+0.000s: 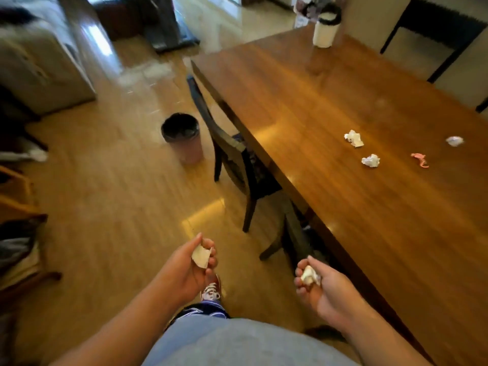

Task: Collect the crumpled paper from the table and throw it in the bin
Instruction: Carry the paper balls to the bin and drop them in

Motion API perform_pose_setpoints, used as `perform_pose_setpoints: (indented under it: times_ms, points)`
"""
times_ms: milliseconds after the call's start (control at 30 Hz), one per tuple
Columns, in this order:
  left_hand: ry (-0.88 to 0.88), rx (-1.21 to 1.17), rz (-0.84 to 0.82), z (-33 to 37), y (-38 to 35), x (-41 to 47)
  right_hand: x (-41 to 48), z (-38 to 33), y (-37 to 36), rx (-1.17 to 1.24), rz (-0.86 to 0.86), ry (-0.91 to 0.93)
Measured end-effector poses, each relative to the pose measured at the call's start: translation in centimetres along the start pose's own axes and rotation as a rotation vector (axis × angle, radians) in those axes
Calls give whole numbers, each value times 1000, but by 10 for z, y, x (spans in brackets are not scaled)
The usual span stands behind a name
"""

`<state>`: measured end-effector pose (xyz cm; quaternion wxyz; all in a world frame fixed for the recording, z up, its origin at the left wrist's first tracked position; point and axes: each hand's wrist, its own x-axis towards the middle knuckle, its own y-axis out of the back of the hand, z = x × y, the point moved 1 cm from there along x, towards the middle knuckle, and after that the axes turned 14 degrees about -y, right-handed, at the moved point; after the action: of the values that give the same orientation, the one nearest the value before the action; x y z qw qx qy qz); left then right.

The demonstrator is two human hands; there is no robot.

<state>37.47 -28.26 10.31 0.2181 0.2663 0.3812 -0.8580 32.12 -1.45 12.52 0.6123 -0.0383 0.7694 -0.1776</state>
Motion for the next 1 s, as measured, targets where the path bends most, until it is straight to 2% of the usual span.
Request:
perform_pose_setpoints:
  times_ms: [133,300,500,733,1000]
  points:
    - [-72,-167,203,39,82,-26,40,2,-91,-230,-26,-9]
    - [-152,-307,444,88,191,-46,103,15,-240,-471,-129,-90]
    - [-189,-386,607,168,302,-31,167,43,-408,-646,-222,-113]
    - [-217,-350,587,281,364,13,214,37,-516,-615,-178,-149]
    - [-282,-337,488,404,368,113,264,-12,-575,-584,-36,-176]
